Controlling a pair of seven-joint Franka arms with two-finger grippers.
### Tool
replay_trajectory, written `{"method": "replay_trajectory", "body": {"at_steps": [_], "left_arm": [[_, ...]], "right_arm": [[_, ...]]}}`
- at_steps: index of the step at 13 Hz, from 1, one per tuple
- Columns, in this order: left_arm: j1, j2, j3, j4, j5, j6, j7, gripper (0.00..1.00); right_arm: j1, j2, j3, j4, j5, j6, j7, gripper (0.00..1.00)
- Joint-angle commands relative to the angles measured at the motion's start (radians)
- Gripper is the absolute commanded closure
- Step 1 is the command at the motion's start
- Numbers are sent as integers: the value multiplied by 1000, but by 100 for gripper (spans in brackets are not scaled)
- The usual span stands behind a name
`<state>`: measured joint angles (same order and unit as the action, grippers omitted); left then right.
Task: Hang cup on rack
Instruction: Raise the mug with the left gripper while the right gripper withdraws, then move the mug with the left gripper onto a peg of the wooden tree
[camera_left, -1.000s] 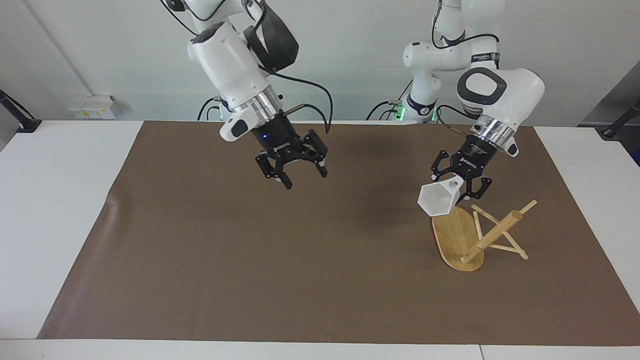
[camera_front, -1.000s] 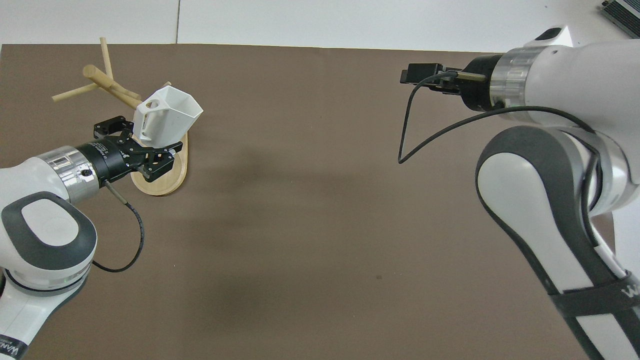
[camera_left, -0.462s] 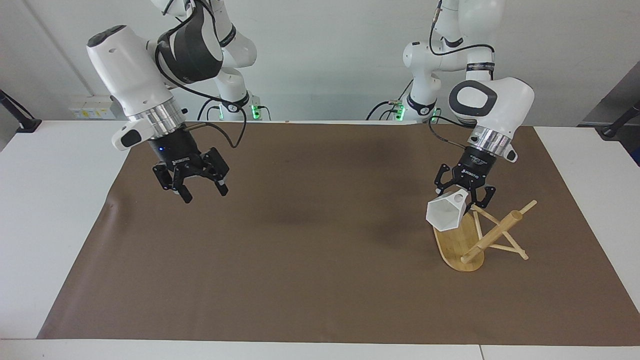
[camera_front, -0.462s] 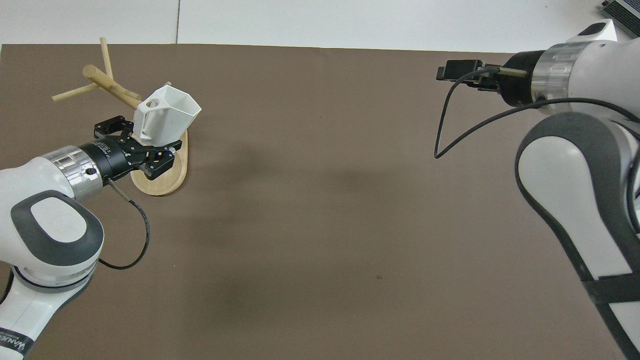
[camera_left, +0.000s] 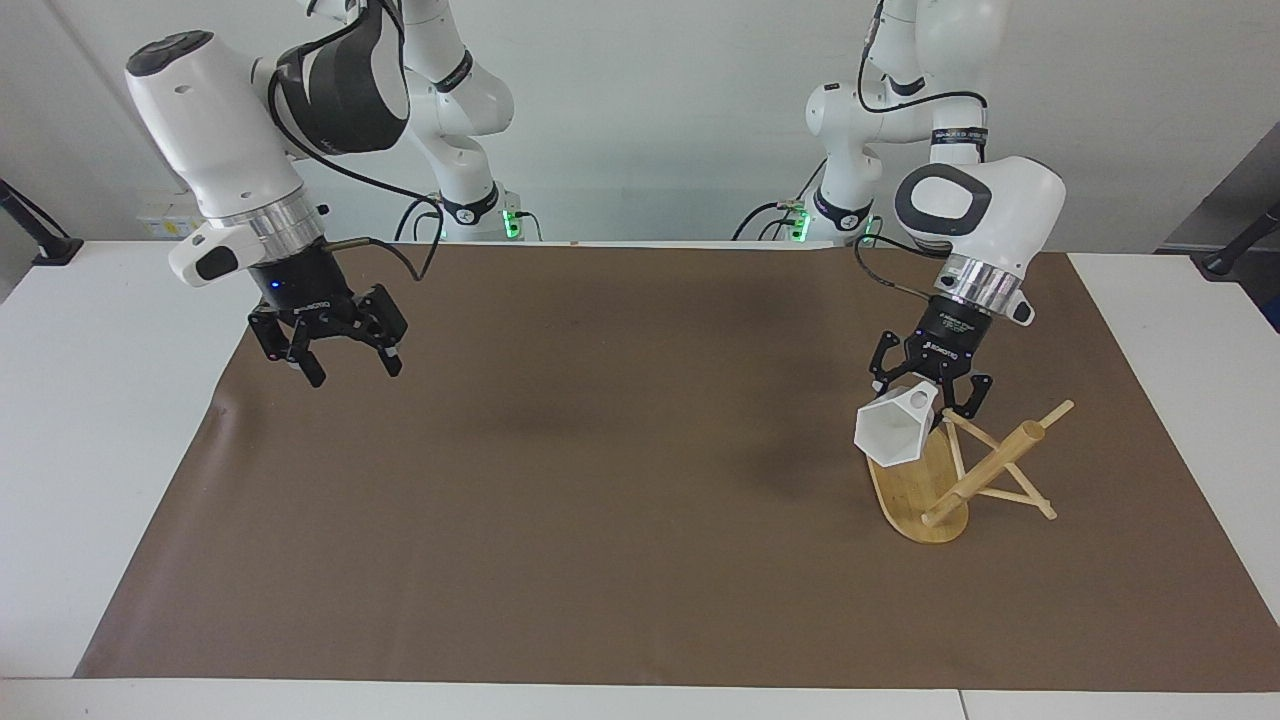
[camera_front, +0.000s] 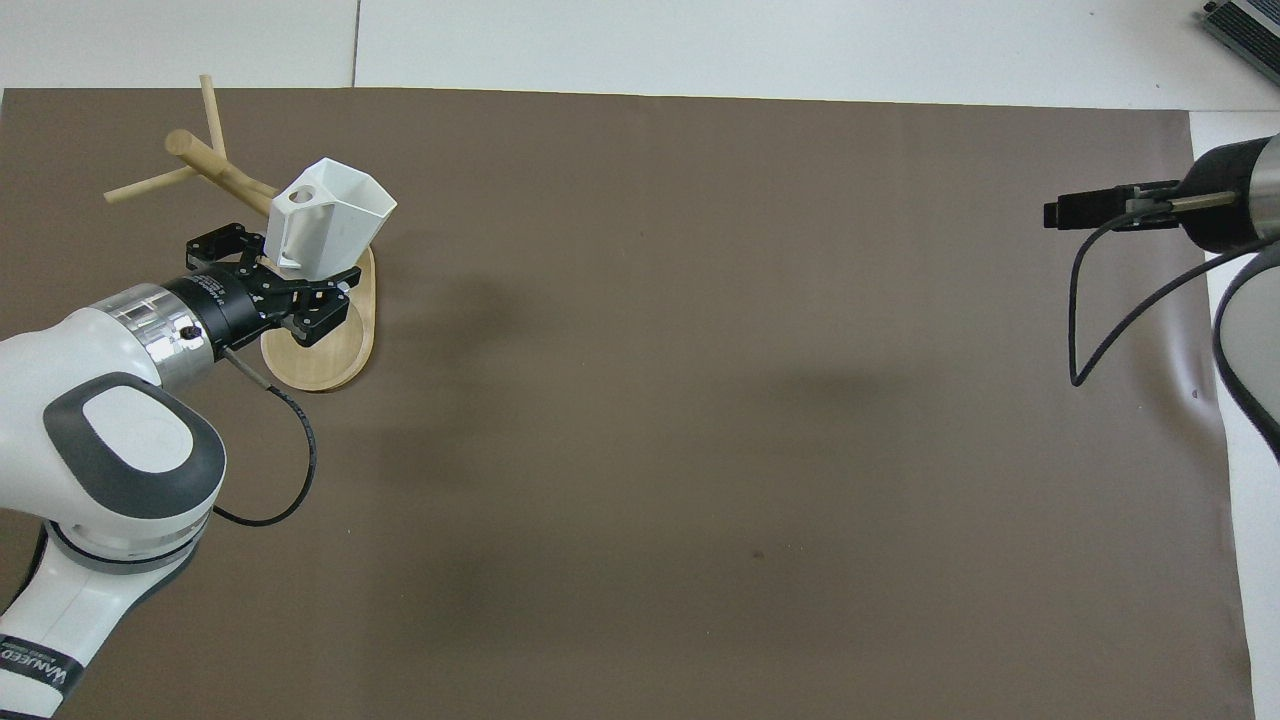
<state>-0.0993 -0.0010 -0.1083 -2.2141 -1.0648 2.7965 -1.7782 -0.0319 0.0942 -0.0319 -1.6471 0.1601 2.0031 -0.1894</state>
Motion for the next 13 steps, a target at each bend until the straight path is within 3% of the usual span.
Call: {"method": "replay_trajectory", "body": {"at_steps": [1, 6, 13], "left_arm": [[-2, 26, 4, 28, 14, 23, -29, 100], [0, 32, 4, 28, 14, 41, -49, 100], [18, 39, 6, 28, 12, 46, -89, 100]], "right_arm": [[1, -39, -17, -25, -36, -43, -22, 0], [1, -51, -25, -22, -148, -122, -21, 0], [3, -88, -23, -11, -155, -285, -16, 0]]}}
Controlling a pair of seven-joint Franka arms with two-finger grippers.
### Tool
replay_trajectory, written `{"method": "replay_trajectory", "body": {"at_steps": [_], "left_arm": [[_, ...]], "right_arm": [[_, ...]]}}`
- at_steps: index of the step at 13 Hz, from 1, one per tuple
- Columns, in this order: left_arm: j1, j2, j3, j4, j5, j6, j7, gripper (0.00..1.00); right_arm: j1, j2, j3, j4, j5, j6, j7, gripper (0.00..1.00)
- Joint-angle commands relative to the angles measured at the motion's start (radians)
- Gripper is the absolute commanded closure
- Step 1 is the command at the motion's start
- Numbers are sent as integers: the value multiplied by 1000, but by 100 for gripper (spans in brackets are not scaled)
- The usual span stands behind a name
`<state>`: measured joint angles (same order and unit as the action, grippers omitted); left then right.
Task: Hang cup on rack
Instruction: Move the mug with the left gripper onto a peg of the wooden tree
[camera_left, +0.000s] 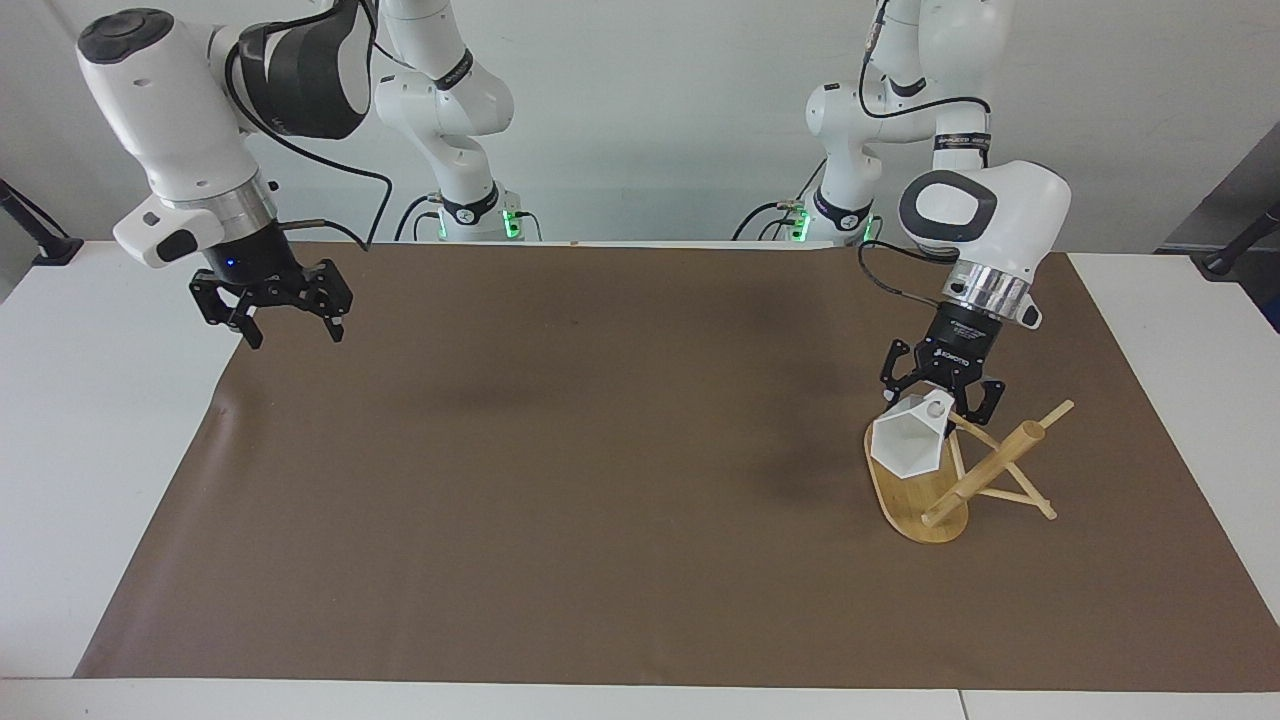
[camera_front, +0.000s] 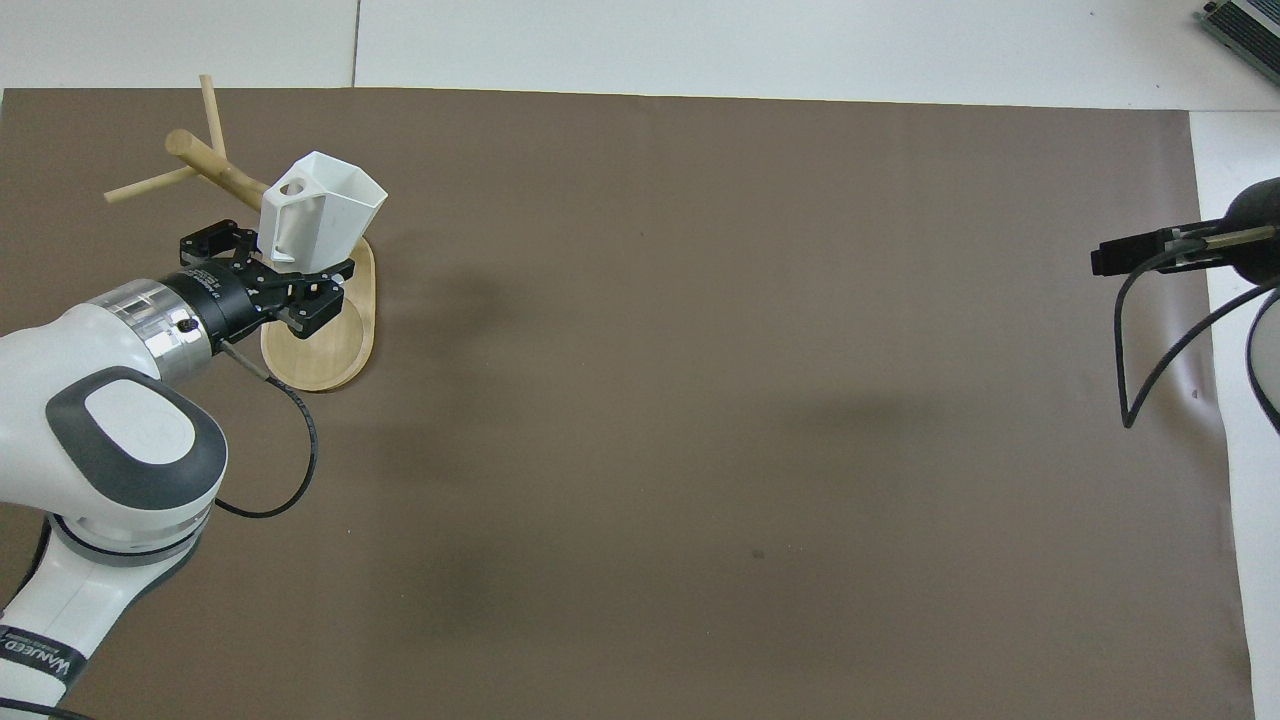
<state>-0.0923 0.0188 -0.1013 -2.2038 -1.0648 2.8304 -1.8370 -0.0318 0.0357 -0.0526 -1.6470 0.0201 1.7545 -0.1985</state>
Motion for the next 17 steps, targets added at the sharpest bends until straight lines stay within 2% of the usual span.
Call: {"method": "replay_trajectory", "body": {"at_steps": [1, 6, 10, 14, 17], "left_arm": [[11, 20, -1, 18, 13, 11, -31, 100], [13, 18, 0, 15, 13, 12, -59, 100], [25, 20, 3, 16, 12, 11, -76, 100], [34, 20, 3, 18, 13, 7, -91, 100], [20, 20, 5, 18, 13, 9, -85, 100]], "right_arm": [[3, -39, 0, -11, -15, -55, -7, 0], [4, -83, 8, -5, -15, -142, -7, 0], [4, -88, 11, 26, -15, -207, -7, 0], [4, -96, 13, 26, -14, -187, 2, 0], [6, -96, 11, 26, -12, -129, 25, 0]]}}
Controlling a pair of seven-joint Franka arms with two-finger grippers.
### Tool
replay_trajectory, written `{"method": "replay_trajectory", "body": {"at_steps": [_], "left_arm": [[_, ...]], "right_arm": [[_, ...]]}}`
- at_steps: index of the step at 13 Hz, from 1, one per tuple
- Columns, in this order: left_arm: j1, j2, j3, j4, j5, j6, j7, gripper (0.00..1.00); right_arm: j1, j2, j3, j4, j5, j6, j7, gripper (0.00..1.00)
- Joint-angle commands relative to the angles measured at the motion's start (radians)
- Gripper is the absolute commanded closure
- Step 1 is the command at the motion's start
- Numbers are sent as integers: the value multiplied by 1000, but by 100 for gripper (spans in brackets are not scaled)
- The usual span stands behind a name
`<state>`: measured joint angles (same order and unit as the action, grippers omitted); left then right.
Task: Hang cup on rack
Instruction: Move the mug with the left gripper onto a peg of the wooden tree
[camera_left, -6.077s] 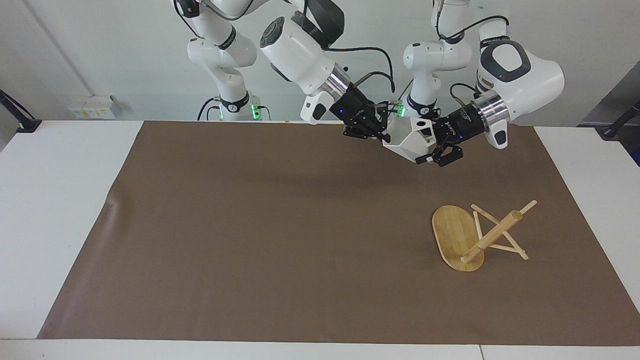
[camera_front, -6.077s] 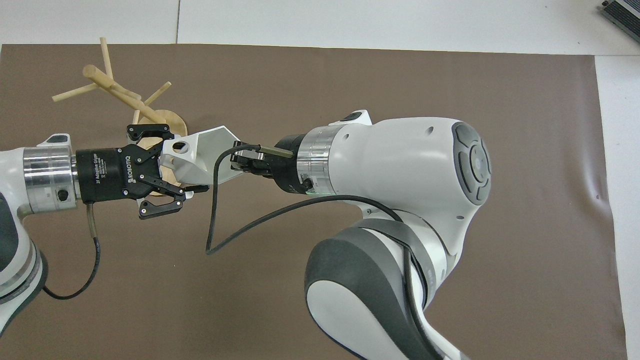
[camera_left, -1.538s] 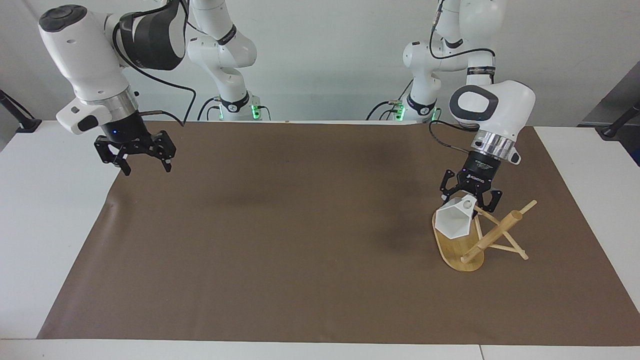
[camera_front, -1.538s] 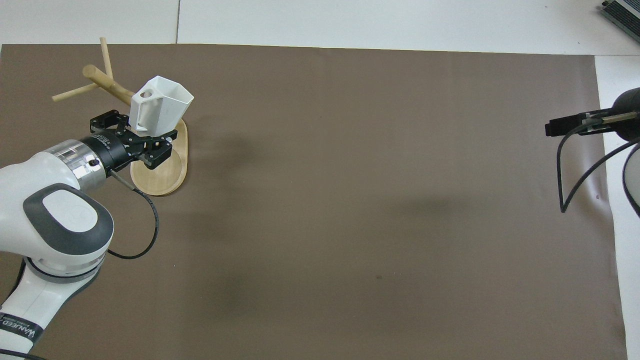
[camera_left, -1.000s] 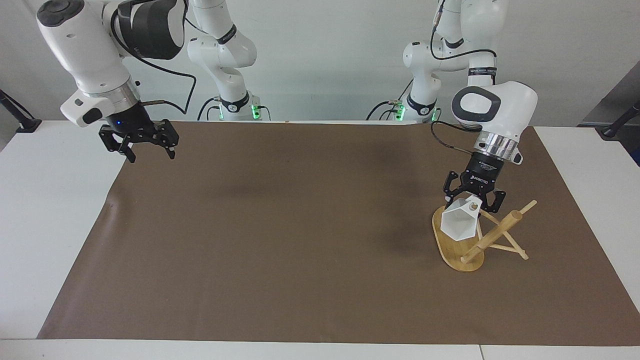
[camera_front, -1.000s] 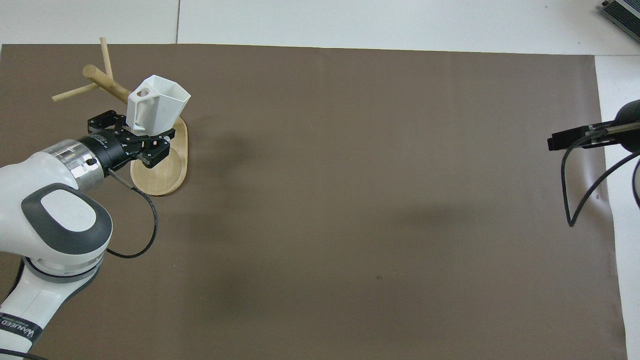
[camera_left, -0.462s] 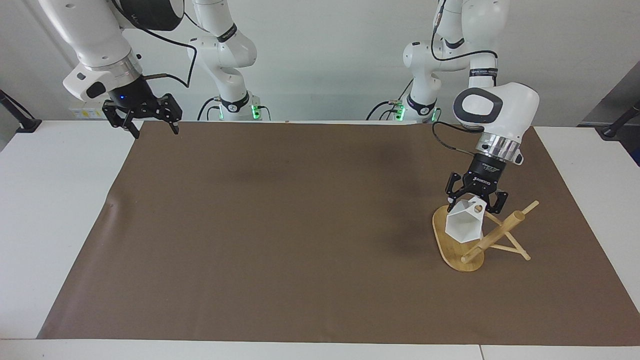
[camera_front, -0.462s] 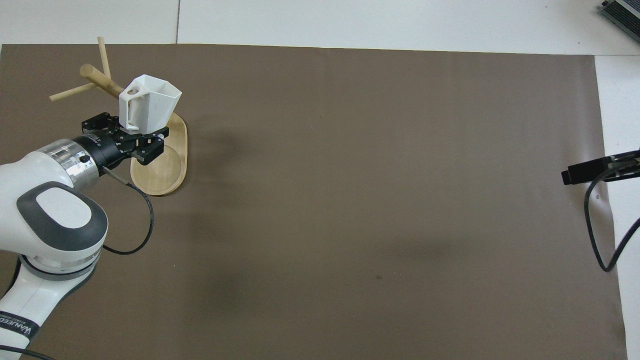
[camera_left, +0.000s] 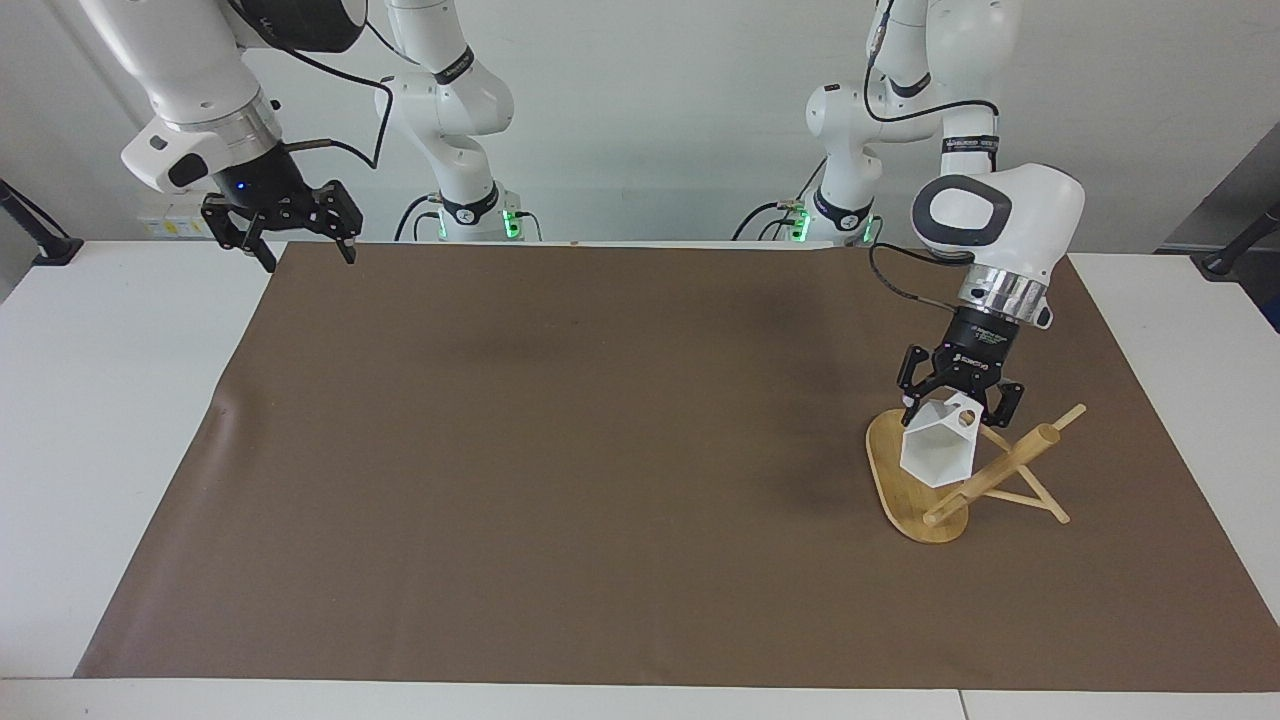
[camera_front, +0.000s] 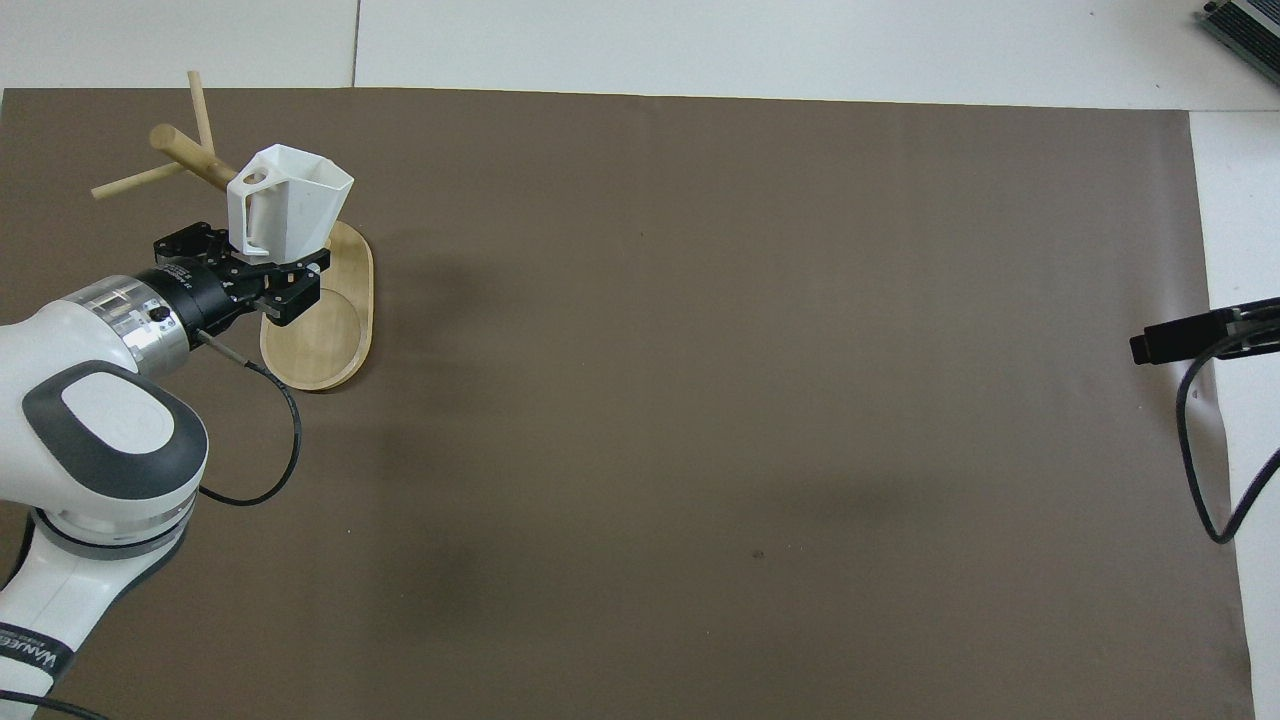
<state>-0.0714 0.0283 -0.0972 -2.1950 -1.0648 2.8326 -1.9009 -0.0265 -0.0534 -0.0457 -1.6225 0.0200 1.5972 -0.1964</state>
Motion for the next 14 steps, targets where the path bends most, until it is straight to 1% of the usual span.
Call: {"method": "replay_trajectory", "body": {"at_steps": [1, 2, 6, 9, 12, 14], "left_arm": [[-2, 10, -1, 9, 14, 7, -21, 100], [-2, 9, -1, 9, 14, 4, -21, 100], [-7, -1, -1, 9, 19, -5, -9, 100], [-10, -5, -3, 8, 26, -6, -3, 100], [4, -2, -3, 9, 23, -10, -15, 100], [9, 1, -1, 9, 22, -9, -33, 100]], "right_arm": [[2, -6, 6, -2, -14, 39, 63, 0], [3, -6, 6, -2, -14, 43, 101, 0], [5, -6, 7, -8, -14, 47, 136, 0], [7, -13, 12, -14, -14, 46, 270, 0], [7, -13, 10, -14, -14, 44, 259, 0], [7, -13, 10, -14, -14, 44, 174, 0]]}}
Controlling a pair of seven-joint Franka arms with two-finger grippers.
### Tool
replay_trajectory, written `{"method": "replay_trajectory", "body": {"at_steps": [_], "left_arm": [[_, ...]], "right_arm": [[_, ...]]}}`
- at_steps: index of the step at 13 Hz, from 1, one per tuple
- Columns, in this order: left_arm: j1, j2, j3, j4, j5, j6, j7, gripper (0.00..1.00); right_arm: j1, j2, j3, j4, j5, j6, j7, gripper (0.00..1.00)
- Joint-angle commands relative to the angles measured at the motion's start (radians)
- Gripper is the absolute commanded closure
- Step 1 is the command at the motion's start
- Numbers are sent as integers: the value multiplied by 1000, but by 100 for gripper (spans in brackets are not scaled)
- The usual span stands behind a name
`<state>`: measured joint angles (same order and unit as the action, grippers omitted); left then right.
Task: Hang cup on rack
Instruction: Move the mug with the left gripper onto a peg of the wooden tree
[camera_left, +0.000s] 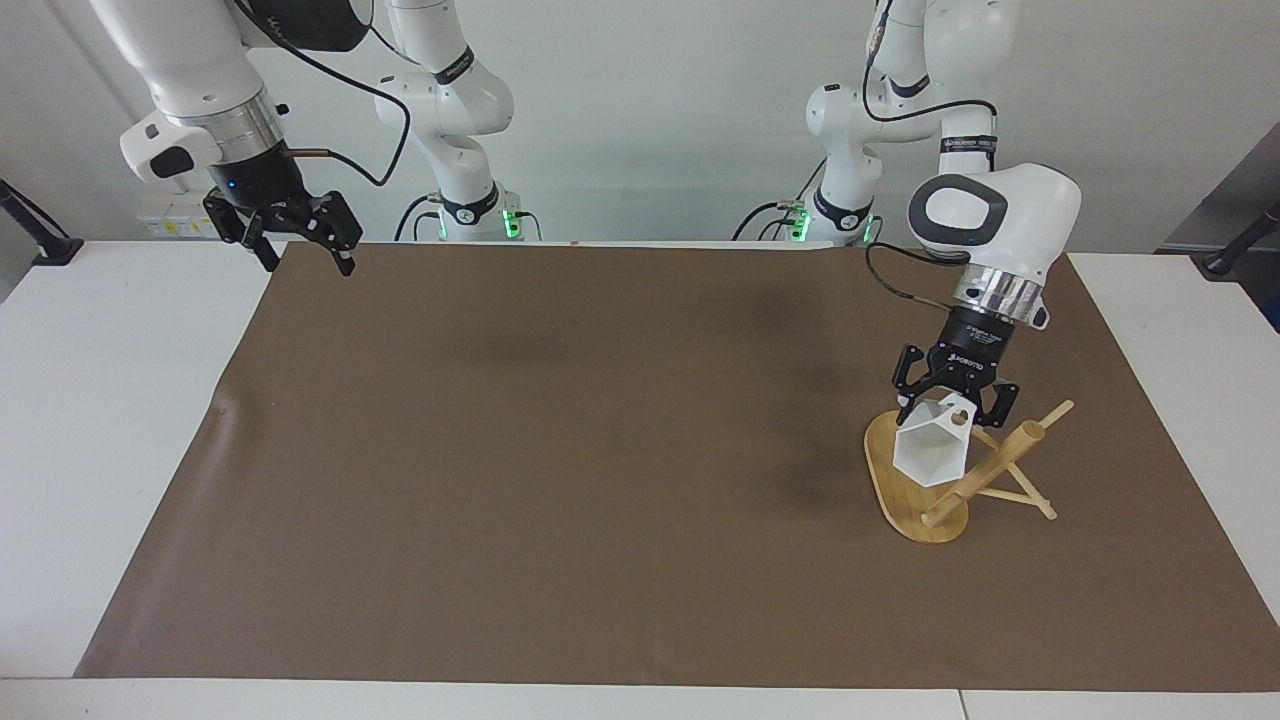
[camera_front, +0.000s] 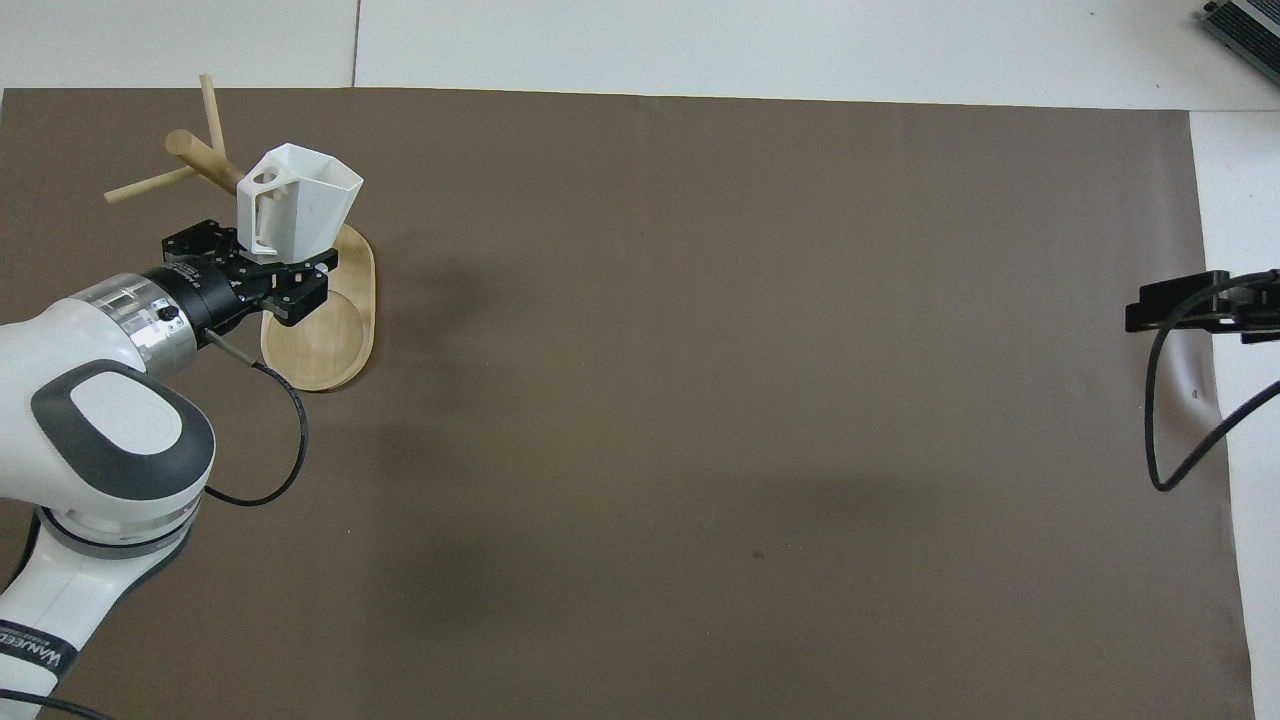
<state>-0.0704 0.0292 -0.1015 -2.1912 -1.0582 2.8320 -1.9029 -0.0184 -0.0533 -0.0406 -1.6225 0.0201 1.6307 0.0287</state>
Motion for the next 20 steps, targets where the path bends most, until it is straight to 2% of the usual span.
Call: {"method": "replay_trajectory", "body": {"at_steps": [1, 8, 9, 10, 11, 17, 20], "left_arm": [[9, 1, 3, 5, 15, -5, -45, 100], [9, 3, 3, -5, 15, 3, -53, 100], [11, 3, 3, -5, 15, 1, -53, 89], [15, 2, 3, -5, 15, 1, -53, 8], [18, 1, 3, -5, 15, 0, -53, 0], [34, -2, 8, -1, 21, -32, -36, 0], [47, -23, 11, 11, 188, -118, -30, 0]], "right_arm": [[-2, -13, 5, -14, -14, 12, -56, 0], [-2, -13, 4, -14, -12, 11, -44, 0], [-2, -13, 1, -16, -12, 11, -44, 0], [-2, -13, -1, -16, -12, 11, -44, 0], [-2, -13, -2, -16, -12, 11, -46, 0], [-2, -13, -10, -16, -12, 11, -46, 0], [-3, -13, -9, -16, -12, 6, -49, 0]]}}
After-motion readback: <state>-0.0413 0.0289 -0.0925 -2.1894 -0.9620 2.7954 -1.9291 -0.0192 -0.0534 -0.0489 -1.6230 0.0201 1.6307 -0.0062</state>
